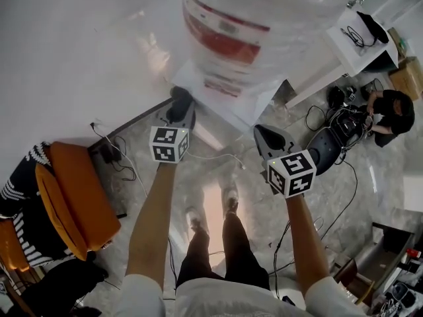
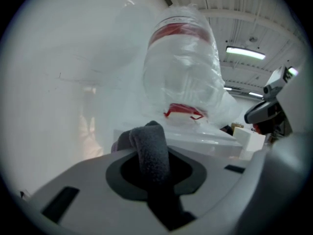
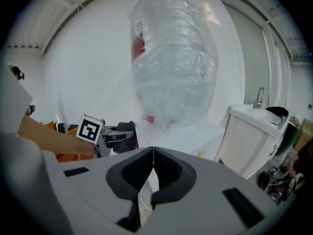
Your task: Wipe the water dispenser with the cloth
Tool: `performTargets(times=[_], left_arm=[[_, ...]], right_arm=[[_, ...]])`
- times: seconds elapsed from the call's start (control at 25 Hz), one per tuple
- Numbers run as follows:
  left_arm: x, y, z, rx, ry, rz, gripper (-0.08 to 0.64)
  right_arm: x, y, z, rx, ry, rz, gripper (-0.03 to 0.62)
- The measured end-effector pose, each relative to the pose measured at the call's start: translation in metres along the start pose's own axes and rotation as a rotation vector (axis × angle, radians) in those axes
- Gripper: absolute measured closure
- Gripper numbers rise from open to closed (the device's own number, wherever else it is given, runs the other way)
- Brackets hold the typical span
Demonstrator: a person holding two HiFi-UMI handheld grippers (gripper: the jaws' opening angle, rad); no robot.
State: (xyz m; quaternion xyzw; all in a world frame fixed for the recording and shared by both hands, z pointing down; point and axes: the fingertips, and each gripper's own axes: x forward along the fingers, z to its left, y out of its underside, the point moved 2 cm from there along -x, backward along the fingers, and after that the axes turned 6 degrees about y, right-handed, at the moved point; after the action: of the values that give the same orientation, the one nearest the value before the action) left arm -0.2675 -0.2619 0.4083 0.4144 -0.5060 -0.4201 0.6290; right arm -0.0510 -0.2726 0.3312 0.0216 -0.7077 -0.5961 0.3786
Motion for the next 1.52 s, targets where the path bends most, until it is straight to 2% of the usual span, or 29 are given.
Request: performTargets(times=[0.28,0.64,0.96,1.2,1.4,1.52], left_arm=[[0.002,0.017,-0.058,-0.002,0.145,0.017,0.485],[-0.001,0.025,-0.114,0.03,0.283,0.043,0.483],[0.0,0.035,-0.157,0.041,0.34,0.052,0.48],[0.003,0.058,-0.189,0.1,0.401,0.09,0.48],[0.007,0.09,-0.192,0.089,0.384,0.151,0.48],[0.009,0.098,-0.181,0.077,0.365,0.147,0.48]], right_arm=[[-0.012,0.022,-0.009,0.003,0.045,0.037,0.577],[-0.041,0.042,-0.014,0.063,0.097,0.036,0.577],[-0.066,0.065,-0.01,0.069,0.108,0.059,0.577],[-0.069,0.086,-0.003,0.078,0.109,0.087,0.577],[-0.064,0.103,0.002,0.081,0.095,0.109,0.577],[-0.057,0.109,0.006,0.083,0.083,0.113,0.577]])
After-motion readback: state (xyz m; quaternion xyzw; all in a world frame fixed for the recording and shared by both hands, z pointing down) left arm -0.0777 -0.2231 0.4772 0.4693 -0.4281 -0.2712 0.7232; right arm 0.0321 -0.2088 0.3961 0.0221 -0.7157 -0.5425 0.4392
